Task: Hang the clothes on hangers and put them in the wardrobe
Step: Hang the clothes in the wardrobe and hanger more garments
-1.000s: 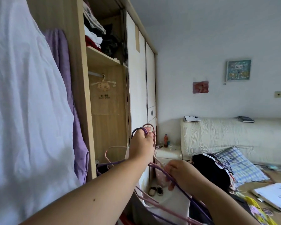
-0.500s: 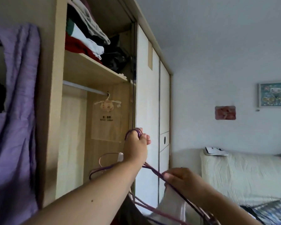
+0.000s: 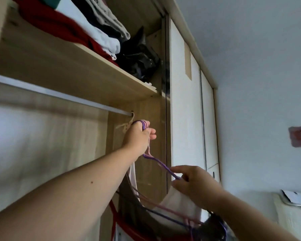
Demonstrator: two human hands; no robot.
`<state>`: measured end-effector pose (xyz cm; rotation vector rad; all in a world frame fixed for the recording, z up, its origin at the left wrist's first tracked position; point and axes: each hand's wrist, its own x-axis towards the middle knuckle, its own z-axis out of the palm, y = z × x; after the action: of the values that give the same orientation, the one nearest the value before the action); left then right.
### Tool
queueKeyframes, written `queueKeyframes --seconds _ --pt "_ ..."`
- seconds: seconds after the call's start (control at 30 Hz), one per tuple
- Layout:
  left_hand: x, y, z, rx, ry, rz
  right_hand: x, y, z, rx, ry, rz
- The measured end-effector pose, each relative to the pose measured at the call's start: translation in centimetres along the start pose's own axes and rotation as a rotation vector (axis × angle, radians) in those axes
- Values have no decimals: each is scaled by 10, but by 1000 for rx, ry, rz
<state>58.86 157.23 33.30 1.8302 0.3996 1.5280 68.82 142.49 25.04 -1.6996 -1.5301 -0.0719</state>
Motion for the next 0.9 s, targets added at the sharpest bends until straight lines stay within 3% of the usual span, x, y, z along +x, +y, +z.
queueKeyframes --seconds 0.17,0.3,0.37,0.53,0.63,0.73,0.9 --pt "102 -42 -1 3 0 33 106 12 16 63 16 -37" --pt "165 -63 -9 102 4 27 175 13 25 124 -89 -44" --pt "192 -72 -14 257 11 50 207 14 31 126 -109 -76" --pt "251 -93 -33 902 80 168 284 21 48 166 -65 -141" --pt "280 -106 -39 984 -90 118 320 29 49 182 -60 -162" --pt "309 -116 -41 927 -122 84 357 35 46 167 -52 -183" --pt "350 -135 -50 1392 157 163 407 31 48 126 -28 -150"
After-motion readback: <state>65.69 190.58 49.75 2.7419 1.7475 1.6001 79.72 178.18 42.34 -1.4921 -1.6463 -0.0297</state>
